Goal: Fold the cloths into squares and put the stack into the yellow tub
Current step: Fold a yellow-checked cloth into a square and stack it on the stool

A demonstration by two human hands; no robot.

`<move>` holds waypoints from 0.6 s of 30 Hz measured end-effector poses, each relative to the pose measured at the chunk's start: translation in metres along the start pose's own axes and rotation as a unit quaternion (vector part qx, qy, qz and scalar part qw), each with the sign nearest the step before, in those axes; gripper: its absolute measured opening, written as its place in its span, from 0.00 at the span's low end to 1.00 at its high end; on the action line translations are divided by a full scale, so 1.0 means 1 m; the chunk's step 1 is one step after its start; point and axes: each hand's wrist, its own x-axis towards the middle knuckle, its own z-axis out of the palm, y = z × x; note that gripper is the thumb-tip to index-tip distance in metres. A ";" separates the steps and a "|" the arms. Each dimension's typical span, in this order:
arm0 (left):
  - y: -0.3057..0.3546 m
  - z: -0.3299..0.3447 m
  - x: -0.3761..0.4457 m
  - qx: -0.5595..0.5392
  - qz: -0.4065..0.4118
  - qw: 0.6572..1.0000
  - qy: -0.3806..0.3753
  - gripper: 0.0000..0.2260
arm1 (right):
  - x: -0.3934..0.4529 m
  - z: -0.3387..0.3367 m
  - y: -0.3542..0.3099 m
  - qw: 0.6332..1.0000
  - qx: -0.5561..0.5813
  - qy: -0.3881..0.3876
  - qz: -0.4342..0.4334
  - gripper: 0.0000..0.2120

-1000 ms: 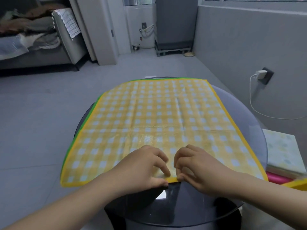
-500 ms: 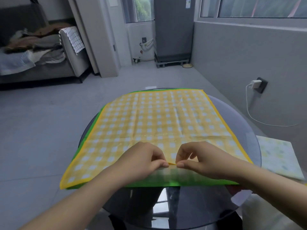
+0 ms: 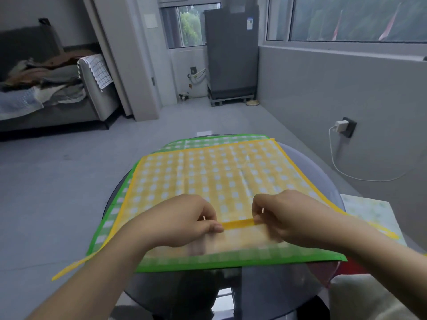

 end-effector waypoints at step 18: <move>-0.062 0.019 0.116 0.132 -0.061 0.958 0.246 0.10 | 0.130 0.045 0.057 0.969 -0.147 0.189 0.067 0.08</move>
